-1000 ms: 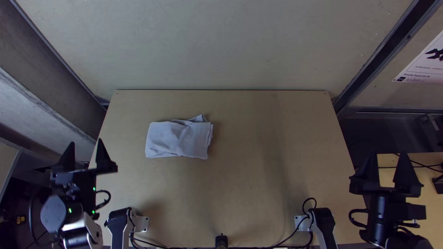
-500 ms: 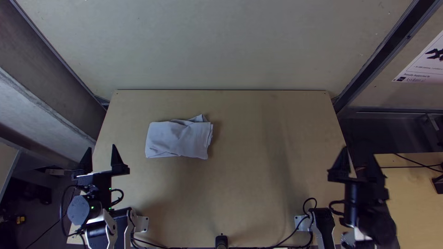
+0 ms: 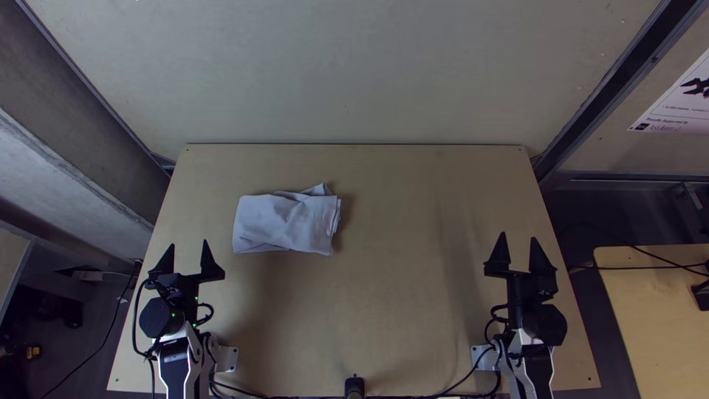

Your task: Fold the t-shirt

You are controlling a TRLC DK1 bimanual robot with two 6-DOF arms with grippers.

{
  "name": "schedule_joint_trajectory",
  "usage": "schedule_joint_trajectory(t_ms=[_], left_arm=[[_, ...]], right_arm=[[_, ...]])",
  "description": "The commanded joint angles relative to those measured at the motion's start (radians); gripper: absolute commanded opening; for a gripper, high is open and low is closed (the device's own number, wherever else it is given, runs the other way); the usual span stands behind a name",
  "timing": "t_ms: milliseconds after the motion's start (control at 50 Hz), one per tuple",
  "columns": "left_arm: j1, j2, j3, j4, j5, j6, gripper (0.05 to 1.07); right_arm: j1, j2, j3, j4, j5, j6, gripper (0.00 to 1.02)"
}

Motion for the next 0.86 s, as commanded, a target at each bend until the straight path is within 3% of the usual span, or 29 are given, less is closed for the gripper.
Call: schedule_joint_trajectory(t_ms=[0, 100, 840], left_arm=[[0.004, -0.011, -0.042, -0.023, -0.001, -0.013, 1.03], [0.004, -0.010, -0.041, -0.026, -0.001, -0.013, 1.03], [0.004, -0.010, -0.042, -0.026, -0.001, -0.013, 1.03]], right_arm=[[0.001, -0.008, -0.022, -0.048, 0.006, 0.068, 0.99], [0.008, -0.005, -0.020, -0.158, 0.006, 0.100, 0.99], [0.018, -0.002, -0.020, -0.163, 0.003, 0.089, 0.99]])
